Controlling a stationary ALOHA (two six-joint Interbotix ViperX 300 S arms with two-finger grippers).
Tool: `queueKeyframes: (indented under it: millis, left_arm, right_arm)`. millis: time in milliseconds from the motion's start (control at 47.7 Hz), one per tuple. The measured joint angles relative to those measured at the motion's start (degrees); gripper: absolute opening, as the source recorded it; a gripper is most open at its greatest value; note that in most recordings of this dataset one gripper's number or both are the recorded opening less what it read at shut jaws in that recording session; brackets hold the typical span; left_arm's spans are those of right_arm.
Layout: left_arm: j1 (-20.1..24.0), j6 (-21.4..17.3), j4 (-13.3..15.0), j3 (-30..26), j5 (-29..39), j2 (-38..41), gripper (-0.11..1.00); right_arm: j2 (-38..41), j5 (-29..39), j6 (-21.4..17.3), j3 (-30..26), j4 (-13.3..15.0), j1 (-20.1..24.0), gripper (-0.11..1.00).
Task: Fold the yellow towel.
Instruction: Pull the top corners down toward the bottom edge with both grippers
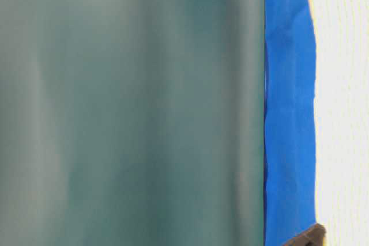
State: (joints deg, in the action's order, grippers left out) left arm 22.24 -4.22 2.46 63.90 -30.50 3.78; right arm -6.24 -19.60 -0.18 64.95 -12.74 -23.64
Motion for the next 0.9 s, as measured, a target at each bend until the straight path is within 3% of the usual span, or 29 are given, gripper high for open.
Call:
queueKeyframes:
  millis: [356,691,901]
  left_arm:
    - [-0.44,-1.23,0.0,-0.44,7.91,-10.02,0.03]
    - [-2.29,-1.14,0.0,-0.26,8.96,-11.34,0.03]
    - [-6.68,-0.44,0.0,1.85,10.37,-14.77,0.03]
  right_arm:
    - [-7.12,5.27,0.0,0.18,-0.18,0.09,0.04]
    - [-7.47,5.71,0.0,0.62,-1.58,0.18,0.04]
    - [-10.37,5.8,-0.18,2.55,-4.66,4.75,0.04]
